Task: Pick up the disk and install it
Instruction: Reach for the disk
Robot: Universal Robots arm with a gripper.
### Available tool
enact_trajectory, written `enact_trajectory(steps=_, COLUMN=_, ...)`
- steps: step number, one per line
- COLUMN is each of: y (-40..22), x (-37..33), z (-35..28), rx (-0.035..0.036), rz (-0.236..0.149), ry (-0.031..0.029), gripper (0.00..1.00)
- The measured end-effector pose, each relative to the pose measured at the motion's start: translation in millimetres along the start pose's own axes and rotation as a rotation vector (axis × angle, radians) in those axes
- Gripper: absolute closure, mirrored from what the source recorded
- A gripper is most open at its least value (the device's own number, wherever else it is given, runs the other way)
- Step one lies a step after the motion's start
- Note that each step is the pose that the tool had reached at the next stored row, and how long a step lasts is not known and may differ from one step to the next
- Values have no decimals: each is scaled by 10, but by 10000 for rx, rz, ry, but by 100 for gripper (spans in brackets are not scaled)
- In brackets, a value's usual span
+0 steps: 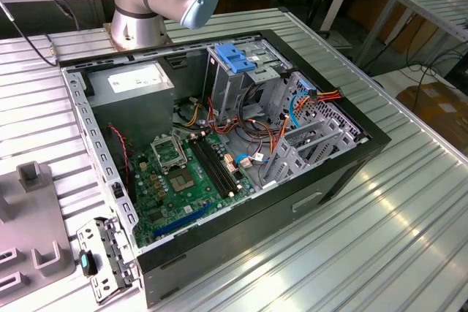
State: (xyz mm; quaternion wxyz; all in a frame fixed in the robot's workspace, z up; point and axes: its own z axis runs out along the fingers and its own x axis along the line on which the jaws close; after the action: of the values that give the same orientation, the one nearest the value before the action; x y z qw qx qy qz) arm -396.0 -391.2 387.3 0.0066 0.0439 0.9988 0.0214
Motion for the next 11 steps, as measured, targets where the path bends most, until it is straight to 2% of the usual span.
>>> enact_trajectory(steps=11, y=-1, x=13, z=0, rx=2, rz=1, ry=14, gripper=89)
